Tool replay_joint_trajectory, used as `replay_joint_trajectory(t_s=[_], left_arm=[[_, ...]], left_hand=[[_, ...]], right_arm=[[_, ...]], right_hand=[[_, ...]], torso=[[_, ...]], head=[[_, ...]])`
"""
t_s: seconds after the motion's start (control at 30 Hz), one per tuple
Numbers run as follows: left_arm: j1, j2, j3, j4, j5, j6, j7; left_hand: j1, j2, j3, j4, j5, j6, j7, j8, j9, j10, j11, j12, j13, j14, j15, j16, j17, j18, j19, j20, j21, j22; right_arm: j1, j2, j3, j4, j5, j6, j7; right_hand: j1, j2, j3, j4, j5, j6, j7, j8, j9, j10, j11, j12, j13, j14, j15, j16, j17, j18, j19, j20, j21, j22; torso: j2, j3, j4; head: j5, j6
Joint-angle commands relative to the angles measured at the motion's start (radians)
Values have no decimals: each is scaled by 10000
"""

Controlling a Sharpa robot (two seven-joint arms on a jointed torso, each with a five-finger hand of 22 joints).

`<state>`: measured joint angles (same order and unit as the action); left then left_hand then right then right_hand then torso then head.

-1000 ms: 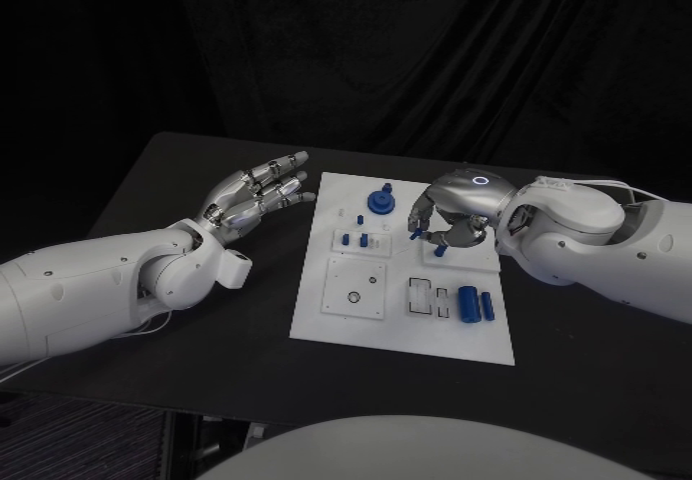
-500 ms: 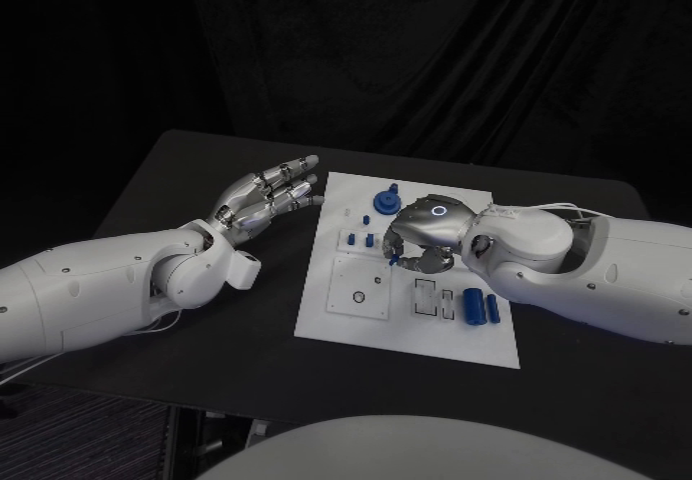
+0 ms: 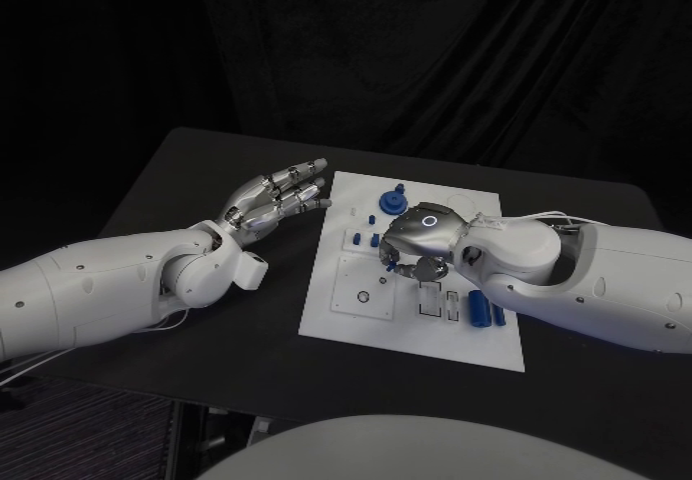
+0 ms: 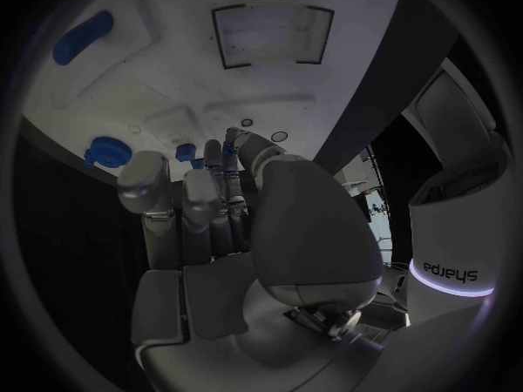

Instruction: Assemble the parts on the task board

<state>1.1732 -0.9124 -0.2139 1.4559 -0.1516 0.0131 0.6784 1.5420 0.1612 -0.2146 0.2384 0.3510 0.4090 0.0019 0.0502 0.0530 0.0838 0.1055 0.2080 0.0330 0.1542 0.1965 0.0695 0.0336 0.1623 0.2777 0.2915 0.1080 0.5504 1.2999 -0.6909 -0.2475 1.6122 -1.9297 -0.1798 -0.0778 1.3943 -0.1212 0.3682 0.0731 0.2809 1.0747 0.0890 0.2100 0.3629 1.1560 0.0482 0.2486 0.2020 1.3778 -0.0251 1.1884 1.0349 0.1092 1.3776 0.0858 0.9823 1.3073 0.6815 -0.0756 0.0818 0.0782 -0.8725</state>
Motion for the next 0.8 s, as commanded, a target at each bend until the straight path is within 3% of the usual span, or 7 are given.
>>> replay_joint_trajectory(t_s=[0.03,0.23,0.8], left_arm=[[-27,36,9,-4,-21,174,686],[-42,55,9,-22,-21,193,676],[-75,109,10,-83,-21,241,657]], left_hand=[[93,69,23,-62,33,-99,4,-35,-17,9,57,-18,5,-8,74,41,-4,-36,19,8,25,-24],[99,89,30,-67,34,-110,5,-37,-19,3,61,-24,4,-15,78,41,-5,-43,14,7,21,-34],[109,115,39,-76,34,-121,8,-39,-20,-4,69,-31,3,-24,84,41,-7,-52,2,6,14,-62]], right_arm=[[-36,59,5,19,-411,236,-337],[-68,139,5,40,-434,275,-367],[-195,163,5,54,-442,342,-409]], right_hand=[[-97,24,12,56,17,-36,-26,29,966,56,-12,-49,-14,42,35,7,-14,-56,-55,-27,-12,1266],[-133,13,5,65,15,-55,-31,7,971,68,-6,-68,-13,41,42,0,-27,-53,-60,-27,-27,1262],[-174,11,2,73,14,-63,-41,-15,984,131,-17,-68,1,38,40,-9,-41,-52,-66,-26,-42,1259]], torso=[[4,4,-11],[-2,-1,-24],[-13,-10,-11]], head=[[48,-1],[133,-1],[204,-1]])
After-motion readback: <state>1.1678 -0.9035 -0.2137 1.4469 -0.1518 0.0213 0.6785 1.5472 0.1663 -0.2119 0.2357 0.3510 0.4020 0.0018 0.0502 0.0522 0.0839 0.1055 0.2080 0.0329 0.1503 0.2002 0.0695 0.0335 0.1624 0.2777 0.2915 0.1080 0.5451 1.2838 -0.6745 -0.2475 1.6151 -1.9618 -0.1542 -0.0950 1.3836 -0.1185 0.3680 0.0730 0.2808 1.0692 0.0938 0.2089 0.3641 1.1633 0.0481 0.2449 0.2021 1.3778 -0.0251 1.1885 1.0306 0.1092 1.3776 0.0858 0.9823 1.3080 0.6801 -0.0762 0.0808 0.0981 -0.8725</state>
